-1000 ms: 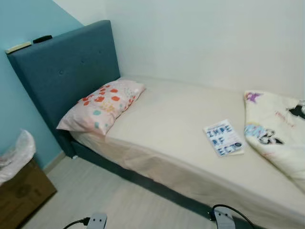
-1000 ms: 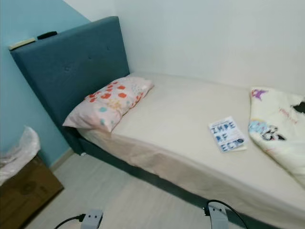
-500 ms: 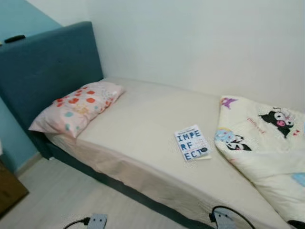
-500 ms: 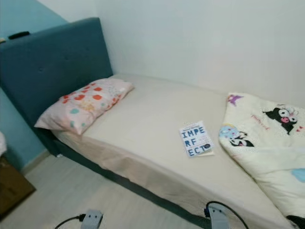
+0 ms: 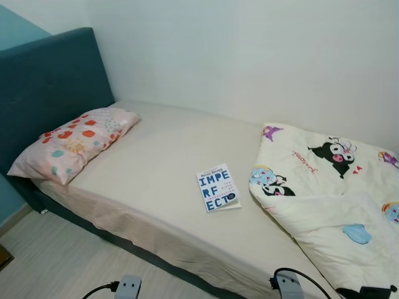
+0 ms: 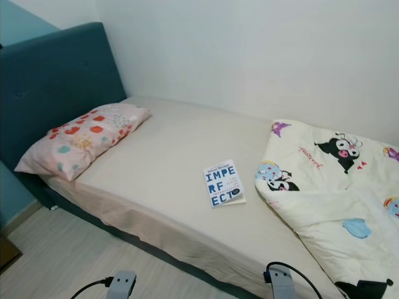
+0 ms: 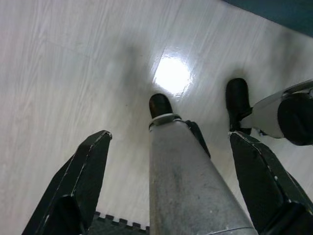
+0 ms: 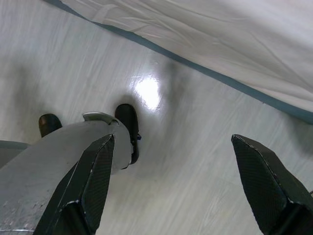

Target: Clean up the room

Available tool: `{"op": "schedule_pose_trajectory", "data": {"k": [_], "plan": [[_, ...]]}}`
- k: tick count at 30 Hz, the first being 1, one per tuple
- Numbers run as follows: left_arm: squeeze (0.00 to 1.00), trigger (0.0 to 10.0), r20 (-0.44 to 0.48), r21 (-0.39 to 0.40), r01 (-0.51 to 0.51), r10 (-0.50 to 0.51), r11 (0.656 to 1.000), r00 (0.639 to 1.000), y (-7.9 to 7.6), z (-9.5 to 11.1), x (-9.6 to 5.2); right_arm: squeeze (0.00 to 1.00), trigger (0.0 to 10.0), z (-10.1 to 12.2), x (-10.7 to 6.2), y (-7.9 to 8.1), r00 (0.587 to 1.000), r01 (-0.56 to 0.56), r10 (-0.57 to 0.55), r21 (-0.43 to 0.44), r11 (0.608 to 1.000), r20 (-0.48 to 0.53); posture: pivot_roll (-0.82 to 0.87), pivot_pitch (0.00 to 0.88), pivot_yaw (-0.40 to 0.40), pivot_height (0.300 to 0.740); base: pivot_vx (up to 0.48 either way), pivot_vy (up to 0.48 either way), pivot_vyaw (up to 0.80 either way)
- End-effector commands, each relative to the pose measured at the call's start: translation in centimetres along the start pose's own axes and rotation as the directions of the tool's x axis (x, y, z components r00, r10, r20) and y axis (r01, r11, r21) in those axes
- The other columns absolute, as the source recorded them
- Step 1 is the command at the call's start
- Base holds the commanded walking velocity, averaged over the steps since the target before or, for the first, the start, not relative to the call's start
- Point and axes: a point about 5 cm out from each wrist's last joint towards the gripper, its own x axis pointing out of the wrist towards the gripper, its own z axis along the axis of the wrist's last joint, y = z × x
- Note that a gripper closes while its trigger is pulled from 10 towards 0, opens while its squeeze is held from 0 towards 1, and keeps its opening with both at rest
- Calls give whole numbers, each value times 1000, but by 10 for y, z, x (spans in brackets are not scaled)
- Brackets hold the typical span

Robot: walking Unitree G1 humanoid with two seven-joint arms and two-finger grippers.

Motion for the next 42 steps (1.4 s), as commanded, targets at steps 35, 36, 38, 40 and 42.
{"op": "schedule_pose_trajectory", "data": {"k": [35,36,38,40,42], "plan": [[0,10000,30,8,-44,44,999,999,13,3,-2,0,10000,51,1,14,973,-142,91,239,960,211,-155,0,49,726,291,0,0],[0,10000,30,8,-44,44,999,999,13,3,-2,0,10000,51,1,14,973,-142,91,239,961,211,-155,0,49,726,292,0,0],[0,10000,28,8,-44,43,999,999,13,2,-2,0,10000,54,1,13,969,-153,85,293,944,234,-147,0,52,726,146,0,0],[0,10000,25,8,-43,43,999,999,14,1,-2,0,10000,58,0,11,962,-170,75,358,918,263,-147,0,52,726,0,0,0],[0,10000,25,8,-43,43,999,999,14,1,-2,0,10000,59,0,10,960,-174,74,371,912,269,-147,0,52,726,0,0,0]]}}
